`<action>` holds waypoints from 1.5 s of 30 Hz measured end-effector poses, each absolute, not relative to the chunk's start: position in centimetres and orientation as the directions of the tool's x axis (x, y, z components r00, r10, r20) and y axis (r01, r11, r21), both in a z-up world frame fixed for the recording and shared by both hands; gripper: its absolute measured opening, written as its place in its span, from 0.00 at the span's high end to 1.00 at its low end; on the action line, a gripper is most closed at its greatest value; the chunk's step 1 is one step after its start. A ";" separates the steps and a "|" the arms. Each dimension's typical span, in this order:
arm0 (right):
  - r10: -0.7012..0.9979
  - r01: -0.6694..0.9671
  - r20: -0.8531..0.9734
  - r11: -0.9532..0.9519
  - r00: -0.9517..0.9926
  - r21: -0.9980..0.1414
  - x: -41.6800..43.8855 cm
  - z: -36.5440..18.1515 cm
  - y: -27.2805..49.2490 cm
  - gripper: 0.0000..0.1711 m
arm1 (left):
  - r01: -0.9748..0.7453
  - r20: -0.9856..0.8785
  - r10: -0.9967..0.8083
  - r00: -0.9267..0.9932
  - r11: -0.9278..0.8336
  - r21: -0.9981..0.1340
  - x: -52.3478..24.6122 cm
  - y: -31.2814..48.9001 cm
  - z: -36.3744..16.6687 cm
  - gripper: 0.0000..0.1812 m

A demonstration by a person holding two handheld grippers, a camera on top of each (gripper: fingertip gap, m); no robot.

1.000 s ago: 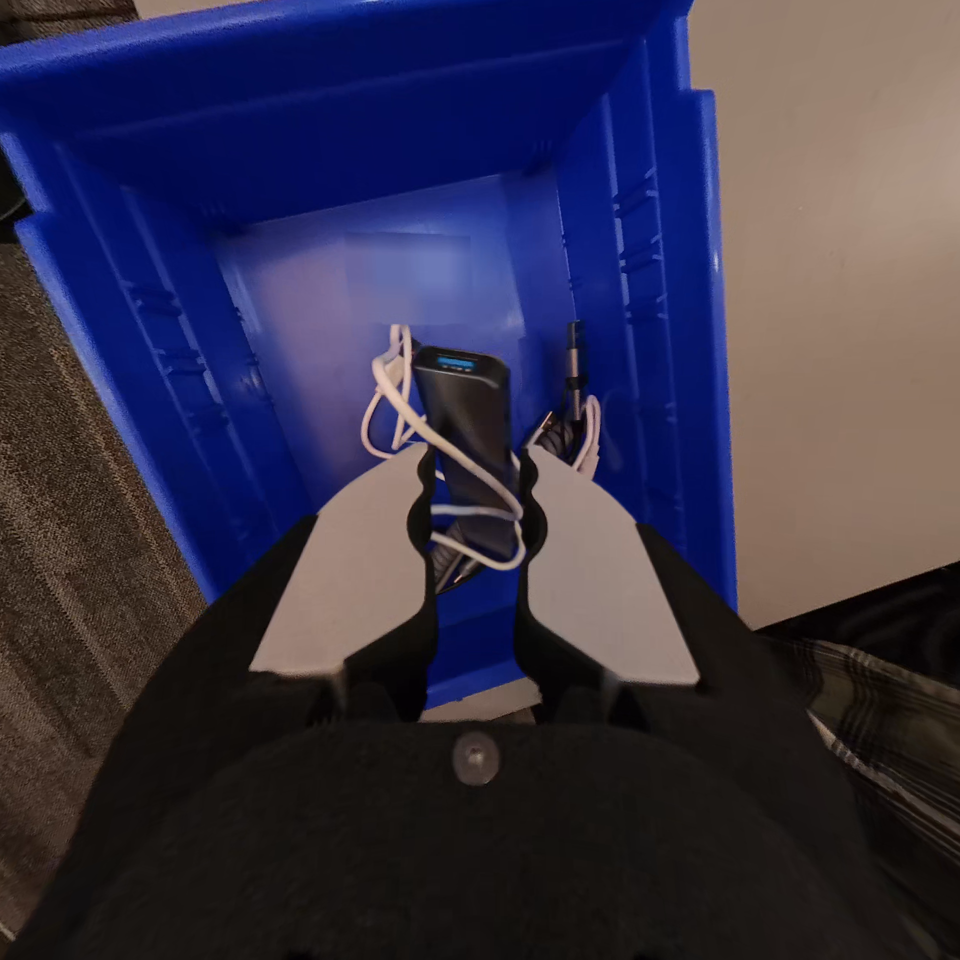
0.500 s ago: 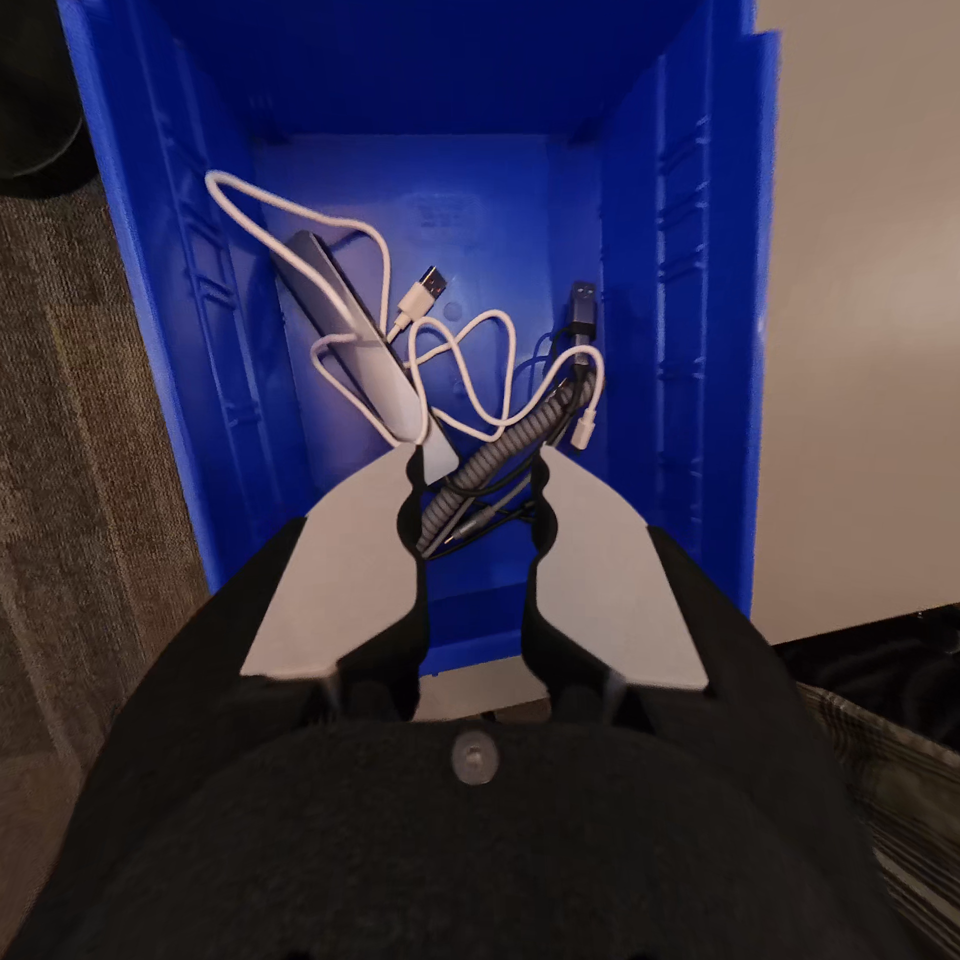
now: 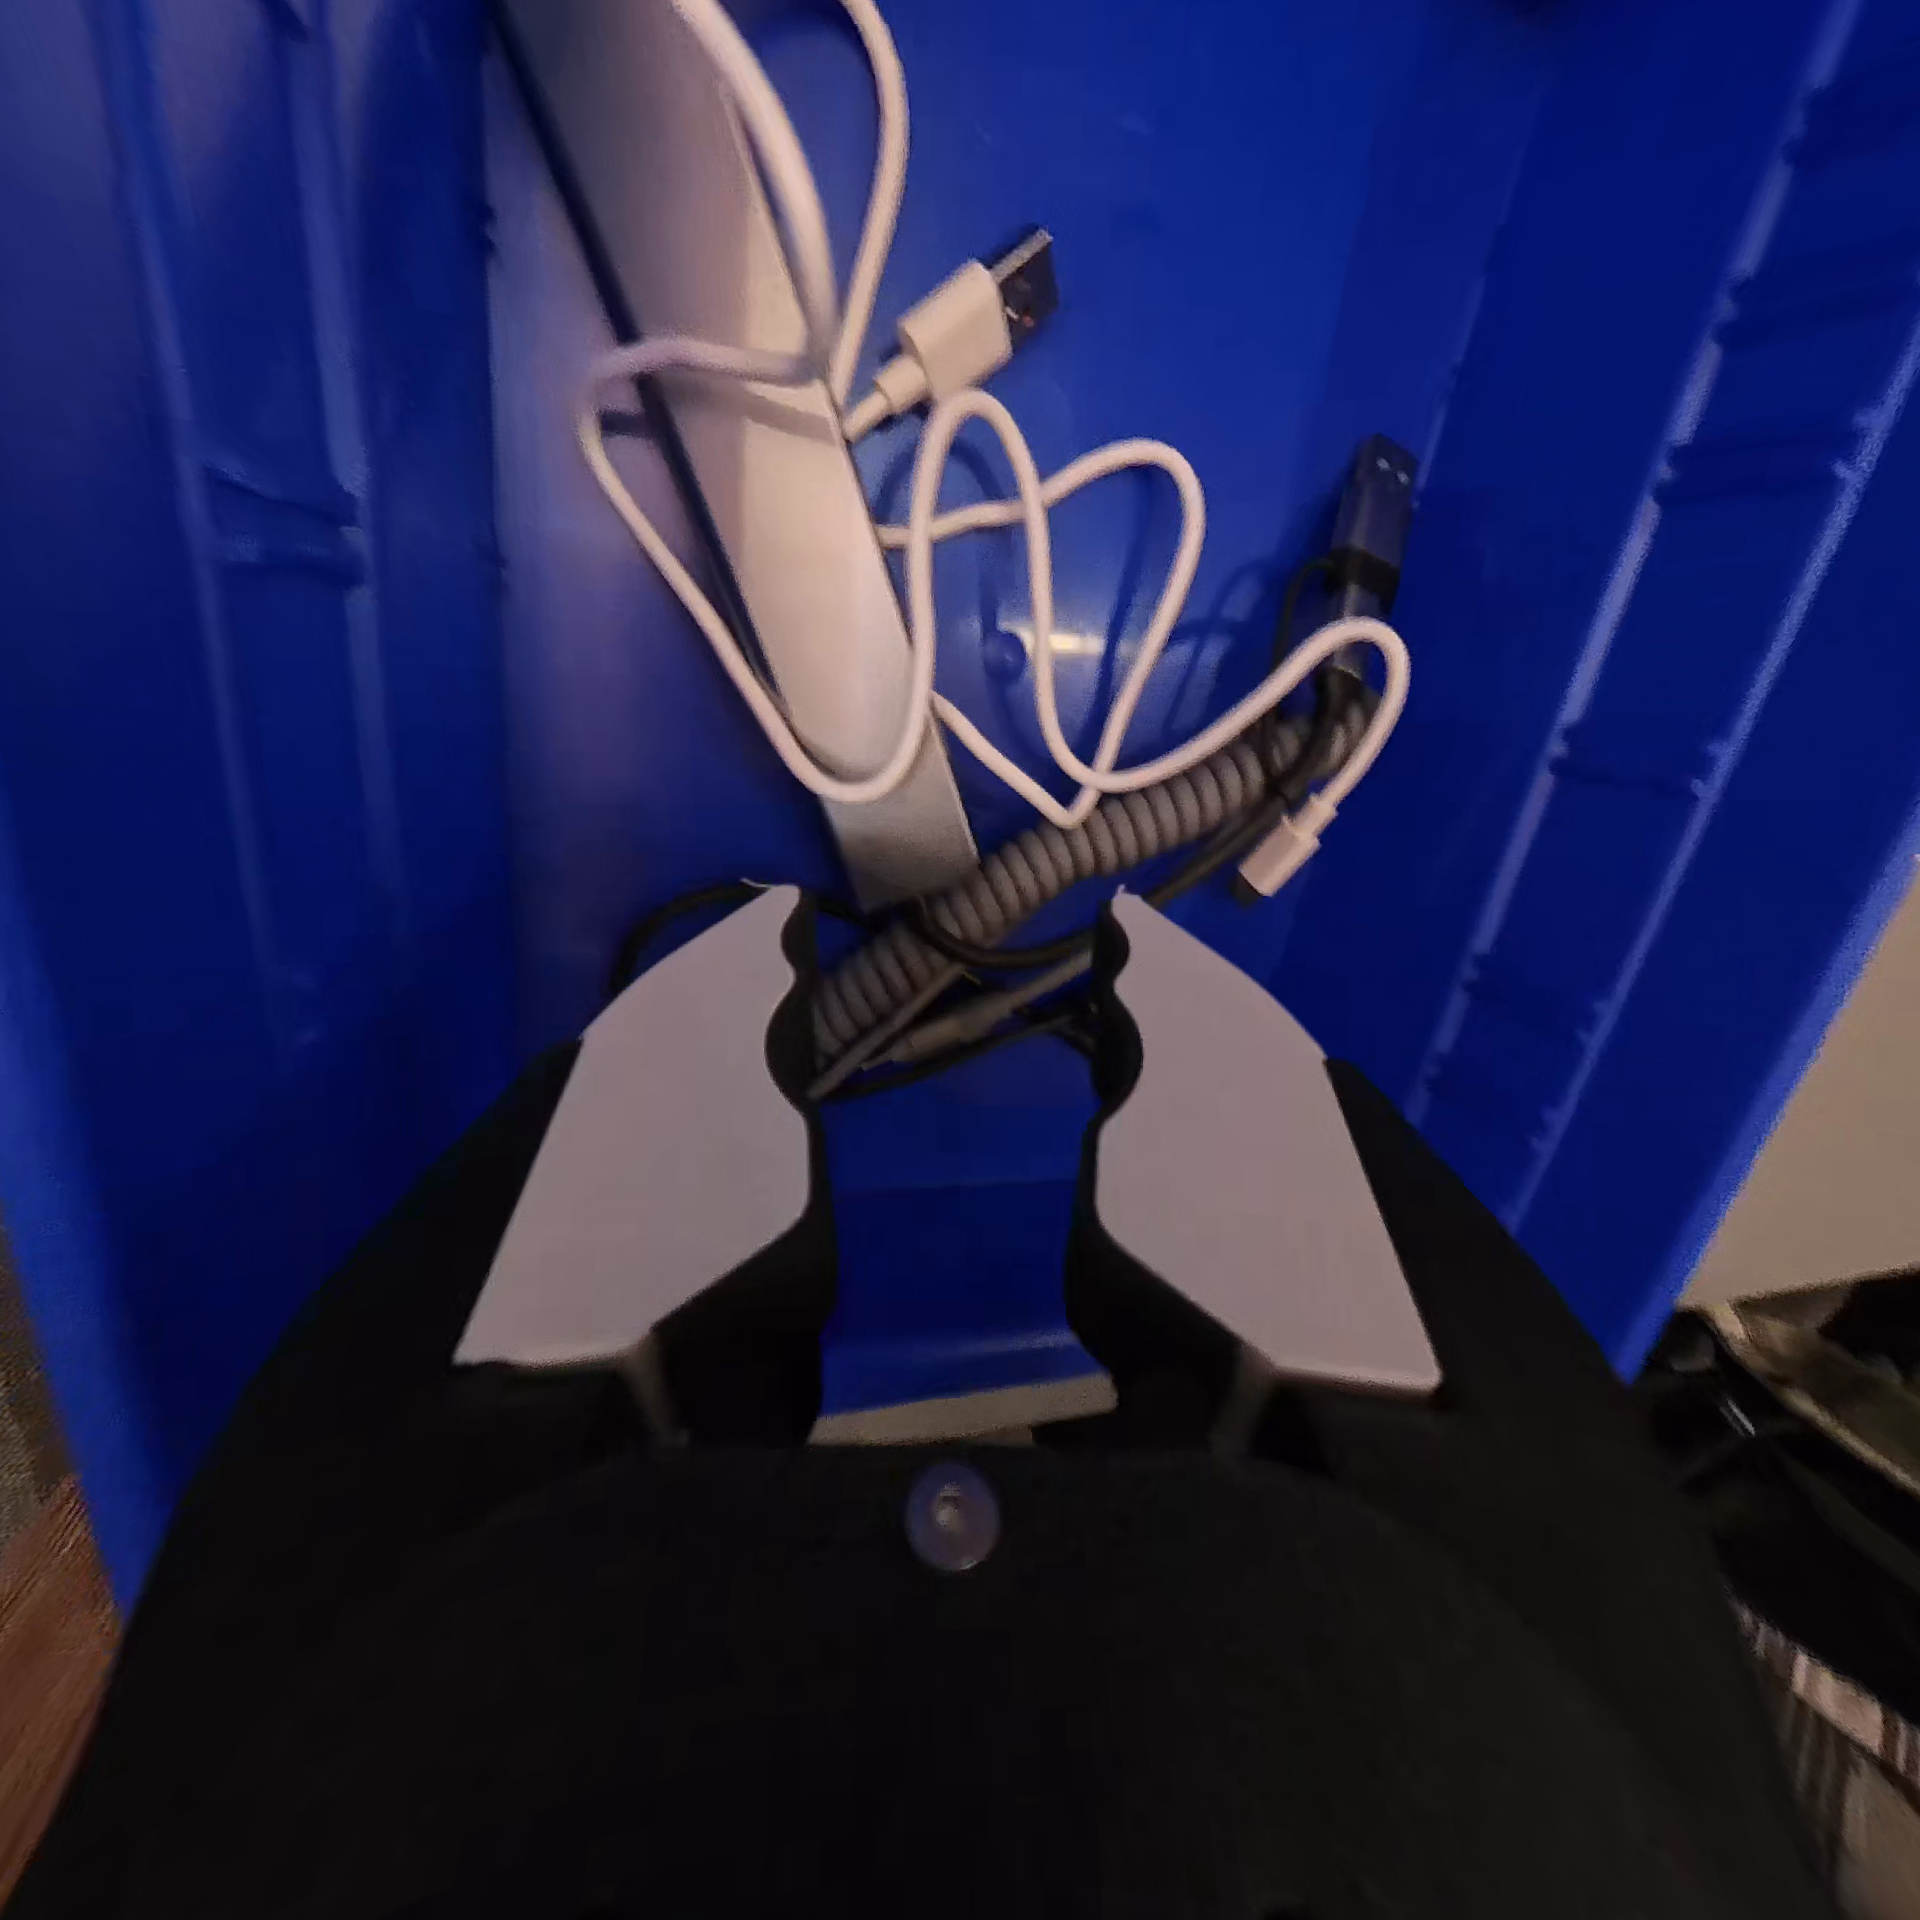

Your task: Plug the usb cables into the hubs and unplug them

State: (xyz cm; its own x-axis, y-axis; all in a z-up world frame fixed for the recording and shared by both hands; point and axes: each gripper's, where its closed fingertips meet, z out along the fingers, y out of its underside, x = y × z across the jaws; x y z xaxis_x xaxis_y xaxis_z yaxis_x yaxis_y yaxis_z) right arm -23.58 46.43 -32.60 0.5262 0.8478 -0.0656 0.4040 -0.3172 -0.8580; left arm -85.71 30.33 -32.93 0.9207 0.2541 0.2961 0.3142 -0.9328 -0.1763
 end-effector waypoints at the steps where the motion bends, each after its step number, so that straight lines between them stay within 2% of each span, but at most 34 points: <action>1: 0.846 0.398 -0.068 -0.318 0.528 -0.861 -23.5 -32.5 46.5 0.67 | 0.328 0.283 0.269 0.921 -0.926 -0.185 -86.1 30.6 -33.2 0.72; 4: 0.844 0.381 -0.079 -0.321 0.531 -0.867 -23.4 -32.2 46.5 0.67 | 0.356 0.272 0.298 0.915 -0.914 -0.196 -86.8 31.0 -33.9 0.71; 8: 0.847 0.392 -0.070 -0.315 0.527 -0.864 -23.6 -32.3 46.5 0.67 | 0.369 0.265 0.322 0.909 -0.917 -0.153 -86.8 30.9 -35.4 0.69; 10: 0.848 0.392 -0.070 -0.314 0.525 -0.865 -23.6 -32.3 46.4 0.67 | 0.370 0.247 0.325 0.913 -0.914 -0.166 -87.2 31.2 -35.6 0.72; 13: 0.847 0.385 -0.076 -0.316 0.526 -0.867 -23.6 -32.2 46.4 0.67 | 0.372 0.294 0.315 0.902 -0.914 -0.163 -86.7 31.5 -35.7 0.81; 18: 0.846 0.381 -0.077 -0.317 0.527 -0.869 -23.5 -32.1 46.5 0.67 | 0.344 0.331 0.273 0.903 -0.922 -0.177 -86.4 31.6 -35.2 0.82; 23: 0.846 0.377 -0.079 -0.317 0.528 -0.871 -23.5 -32.1 46.5 0.67 | 0.294 0.280 0.230 0.932 -0.932 -0.212 -87.2 30.5 -31.8 0.83; 33: 0.847 0.377 -0.080 -0.316 0.525 -0.870 -23.6 -32.1 46.4 0.68 | 0.045 -0.134 0.063 0.989 -0.990 -0.134 -88.4 27.8 -22.6 0.83; 38: 0.846 0.370 -0.084 -0.317 0.527 -0.874 -23.5 -32.0 46.5 0.68 | -0.005 -0.175 0.024 0.984 -0.986 -0.165 -87.2 28.2 -18.8 0.83; 45: 0.849 0.369 -0.085 -0.314 0.522 -0.875 -23.6 -31.9 46.4 0.68 | -0.072 -0.087 -0.046 0.995 -0.942 -0.329 -84.1 30.4 -13.8 0.84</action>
